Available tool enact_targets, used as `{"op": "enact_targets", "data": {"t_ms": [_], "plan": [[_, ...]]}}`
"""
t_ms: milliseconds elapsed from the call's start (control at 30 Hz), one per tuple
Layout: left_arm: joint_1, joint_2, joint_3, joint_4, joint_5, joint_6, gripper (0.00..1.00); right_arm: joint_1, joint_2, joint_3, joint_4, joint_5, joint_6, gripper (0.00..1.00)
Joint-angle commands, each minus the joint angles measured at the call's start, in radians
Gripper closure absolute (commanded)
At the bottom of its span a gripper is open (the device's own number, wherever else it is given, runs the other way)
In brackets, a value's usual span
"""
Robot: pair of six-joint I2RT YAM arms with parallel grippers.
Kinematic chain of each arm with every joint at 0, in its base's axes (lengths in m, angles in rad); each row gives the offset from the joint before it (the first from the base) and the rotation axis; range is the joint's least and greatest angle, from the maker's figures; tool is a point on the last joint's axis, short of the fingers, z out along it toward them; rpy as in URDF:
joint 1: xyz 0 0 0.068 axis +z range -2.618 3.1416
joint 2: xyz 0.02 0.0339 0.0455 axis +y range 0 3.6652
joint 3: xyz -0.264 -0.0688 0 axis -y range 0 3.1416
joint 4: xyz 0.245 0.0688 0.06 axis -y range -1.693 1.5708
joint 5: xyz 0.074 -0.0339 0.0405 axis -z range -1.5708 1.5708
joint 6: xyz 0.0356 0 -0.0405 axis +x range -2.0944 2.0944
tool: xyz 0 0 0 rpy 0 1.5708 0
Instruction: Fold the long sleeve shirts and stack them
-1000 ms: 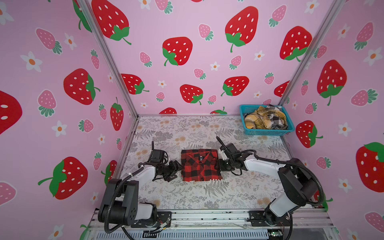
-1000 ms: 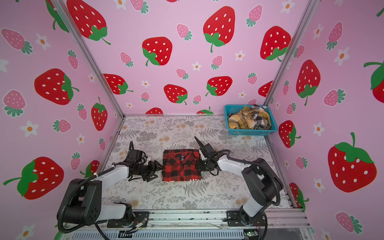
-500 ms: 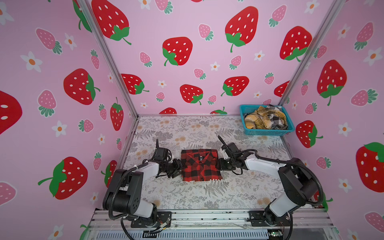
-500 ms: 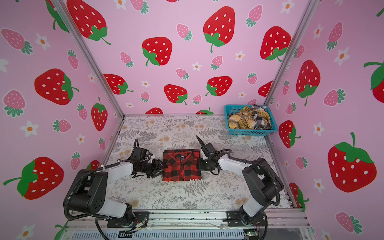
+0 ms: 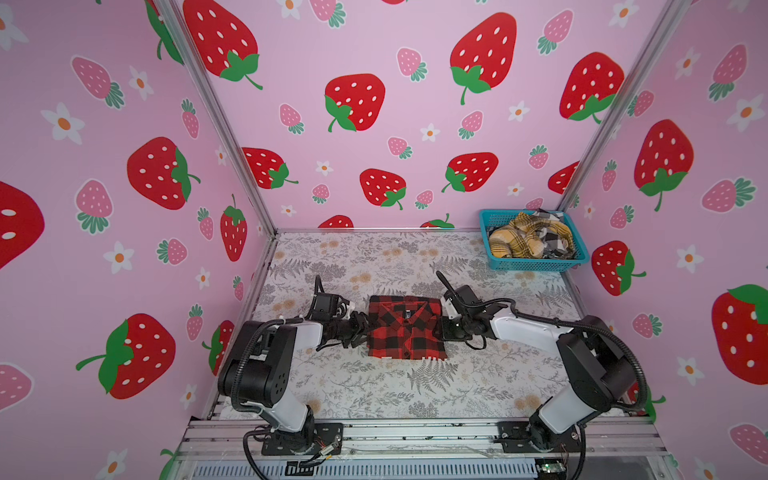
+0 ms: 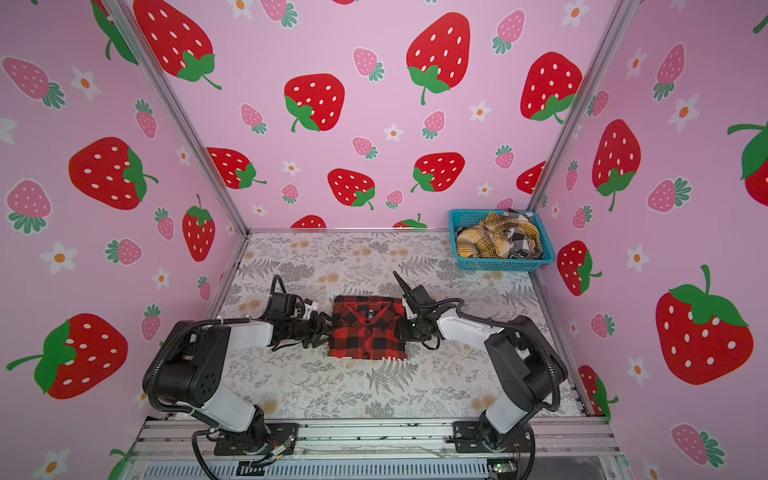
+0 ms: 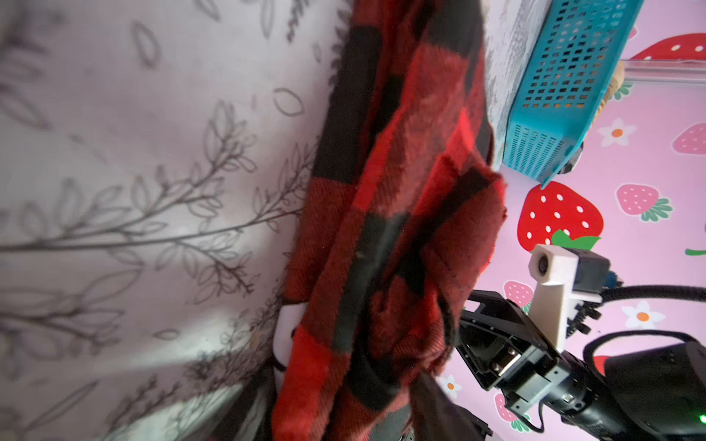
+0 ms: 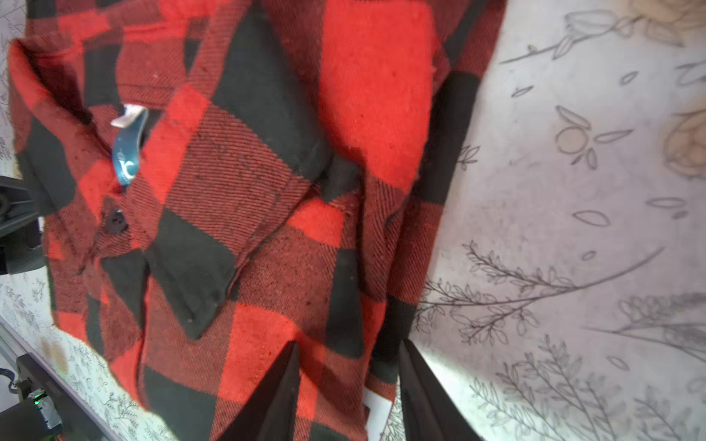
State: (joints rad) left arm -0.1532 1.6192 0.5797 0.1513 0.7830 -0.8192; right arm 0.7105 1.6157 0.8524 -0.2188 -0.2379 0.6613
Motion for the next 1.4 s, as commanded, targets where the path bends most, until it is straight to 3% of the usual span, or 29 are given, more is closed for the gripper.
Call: {"op": "enact_targets", "data": {"t_ms": [0, 333, 533, 667, 800, 1367], "plan": [[-0.016, 0.025, -0.02, -0.035, -0.056, -0.018, 0.51, -0.006, 0.012, -0.027, 0.001, -0.006, 0.02, 0.56], [-0.06, 0.033, 0.025, -0.06, -0.07, -0.025, 0.78, -0.005, 0.02, -0.042, 0.016, -0.011, 0.026, 0.56], [-0.067, 0.01, 0.056, -0.07, -0.052, -0.053, 0.9, -0.005, 0.022, -0.044, 0.019, -0.014, 0.027, 0.56], [-0.081, -0.033, 0.115, -0.176, -0.078, -0.005, 0.93, -0.005, 0.01, -0.044, 0.019, -0.009, 0.03, 0.56], [-0.108, -0.059, 0.209, -0.364, -0.171, 0.112, 1.0, -0.005, -0.009, -0.037, 0.011, 0.0, 0.038, 0.57], [-0.115, -0.026, 0.386, -0.68, -0.412, 0.304, 1.0, -0.022, -0.13, -0.026, -0.03, 0.071, 0.038, 0.56]]}}
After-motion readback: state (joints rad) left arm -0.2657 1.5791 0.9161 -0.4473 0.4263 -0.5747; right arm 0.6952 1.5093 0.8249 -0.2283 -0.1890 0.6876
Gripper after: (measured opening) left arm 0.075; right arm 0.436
